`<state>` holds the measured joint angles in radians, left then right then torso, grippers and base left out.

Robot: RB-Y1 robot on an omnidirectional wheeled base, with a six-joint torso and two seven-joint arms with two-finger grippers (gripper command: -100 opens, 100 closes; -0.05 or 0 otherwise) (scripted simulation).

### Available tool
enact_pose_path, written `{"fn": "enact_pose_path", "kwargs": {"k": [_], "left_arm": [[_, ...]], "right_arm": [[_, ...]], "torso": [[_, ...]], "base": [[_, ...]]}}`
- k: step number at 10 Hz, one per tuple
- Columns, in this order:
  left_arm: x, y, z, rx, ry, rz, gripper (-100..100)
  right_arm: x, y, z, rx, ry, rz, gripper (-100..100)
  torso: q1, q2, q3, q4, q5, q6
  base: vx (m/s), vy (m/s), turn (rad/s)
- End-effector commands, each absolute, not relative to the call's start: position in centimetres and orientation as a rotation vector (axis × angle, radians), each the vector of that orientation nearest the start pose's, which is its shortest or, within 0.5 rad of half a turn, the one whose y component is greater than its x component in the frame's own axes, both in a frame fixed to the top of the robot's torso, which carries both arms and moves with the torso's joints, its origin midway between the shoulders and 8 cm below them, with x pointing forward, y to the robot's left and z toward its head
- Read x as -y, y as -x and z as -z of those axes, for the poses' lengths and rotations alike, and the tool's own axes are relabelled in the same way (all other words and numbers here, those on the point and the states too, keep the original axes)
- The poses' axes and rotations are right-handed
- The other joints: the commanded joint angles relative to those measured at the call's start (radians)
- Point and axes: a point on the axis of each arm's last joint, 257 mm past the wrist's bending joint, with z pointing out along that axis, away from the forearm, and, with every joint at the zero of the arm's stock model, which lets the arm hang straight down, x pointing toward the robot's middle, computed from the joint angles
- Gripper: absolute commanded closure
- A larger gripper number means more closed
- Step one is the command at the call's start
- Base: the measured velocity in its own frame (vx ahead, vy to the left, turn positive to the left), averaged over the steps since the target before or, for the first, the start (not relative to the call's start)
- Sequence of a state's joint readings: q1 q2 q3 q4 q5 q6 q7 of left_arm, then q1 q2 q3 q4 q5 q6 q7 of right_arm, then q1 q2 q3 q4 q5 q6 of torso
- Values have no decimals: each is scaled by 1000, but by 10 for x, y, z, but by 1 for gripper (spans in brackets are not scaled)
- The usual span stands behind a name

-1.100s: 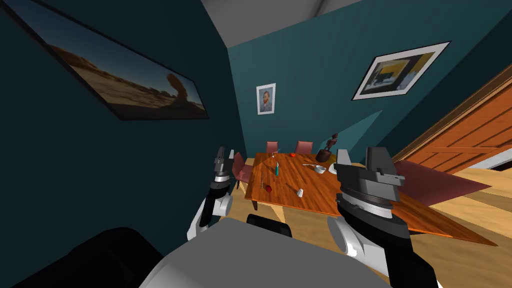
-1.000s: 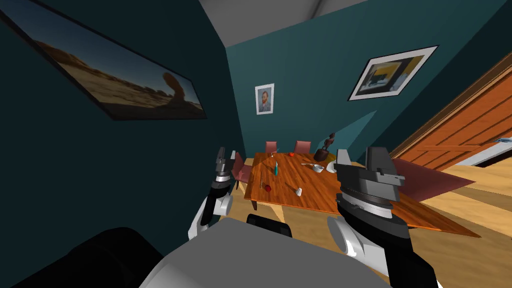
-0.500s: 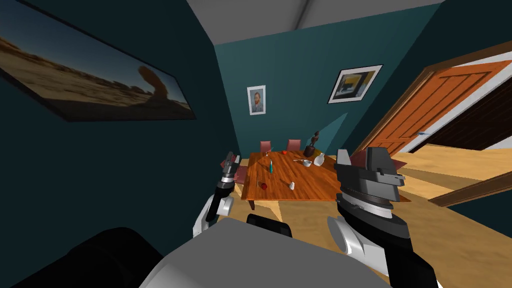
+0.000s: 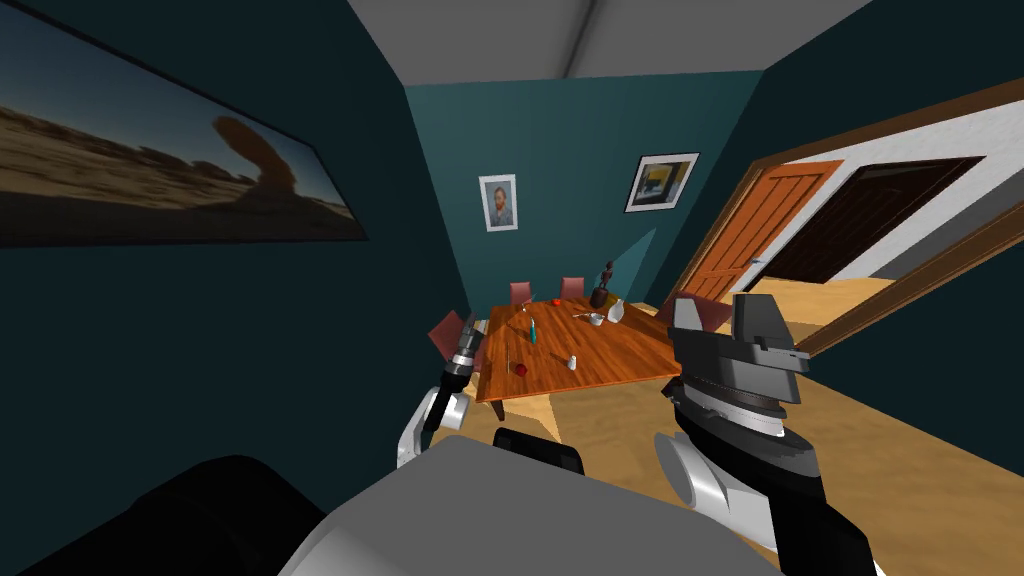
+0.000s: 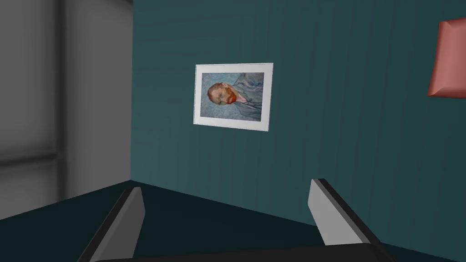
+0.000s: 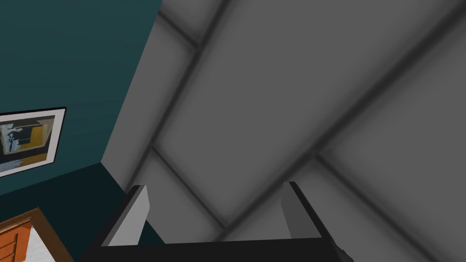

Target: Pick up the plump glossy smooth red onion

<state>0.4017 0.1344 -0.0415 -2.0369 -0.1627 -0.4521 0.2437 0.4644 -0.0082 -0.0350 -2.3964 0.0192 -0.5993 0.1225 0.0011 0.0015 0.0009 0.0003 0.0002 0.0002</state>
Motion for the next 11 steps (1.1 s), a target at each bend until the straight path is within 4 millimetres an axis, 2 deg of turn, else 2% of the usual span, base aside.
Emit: {"fn": "enact_pose_path", "kwargs": {"k": [1, 4, 5, 6, 7, 8, 9, 10, 11], "left_arm": [[-238, -411, 98, -979, 772, 1400, -100], [-241, -419, 135, -1049, 825, 1370, -100], [-242, -424, 155, -1096, 850, 1352, -100], [-243, -424, 161, -1104, 860, 1347, -100], [-245, -428, 185, -1156, 892, 1323, -100], [-245, -428, 188, -1159, 896, 1320, -100], [-247, -431, 208, -1206, 921, 1298, -100], [-249, -431, 216, -1215, 934, 1291, -100], [-252, -432, 238, -1264, 963, 1265, -100]], "right_arm": [[271, -297, -101, -477, -398, -1200, 0], [271, -297, -101, -477, -398, -1200, 0], [271, -297, -101, -477, -398, -1200, 0], [271, -297, -101, -477, -398, -1200, 0], [271, -297, -101, -477, -398, -1200, 0], [271, -297, -101, -477, -398, -1200, 0], [271, -297, -101, -477, -398, -1200, 0], [271, -297, -101, -477, -398, -1200, 0], [271, -297, -101, -477, -398, -1199, 0]], "torso": [[0, 0, 0, 0, 0, 0], [0, 0, 0, 0, 0, 0], [0, -1, 0, 0, 0, -1], [0, 0, 0, 0, 0, 0], [1, -1, 0, 0, 0, -1], [1, -1, 0, 0, 0, 0], [0, -1, 0, 0, 0, -1], [0, 0, 0, 0, 0, 0], [1, 0, 0, 0, 0, -1]], "base": [[-35, 8, -254], [-23, 6, -151], [-20, 5, -259], [-18, 12, -110], [-16, 11, -183], [-15, 10, -146], [-22, 8, -250], [-19, 11, -105], [-19, 4, -233]]}}
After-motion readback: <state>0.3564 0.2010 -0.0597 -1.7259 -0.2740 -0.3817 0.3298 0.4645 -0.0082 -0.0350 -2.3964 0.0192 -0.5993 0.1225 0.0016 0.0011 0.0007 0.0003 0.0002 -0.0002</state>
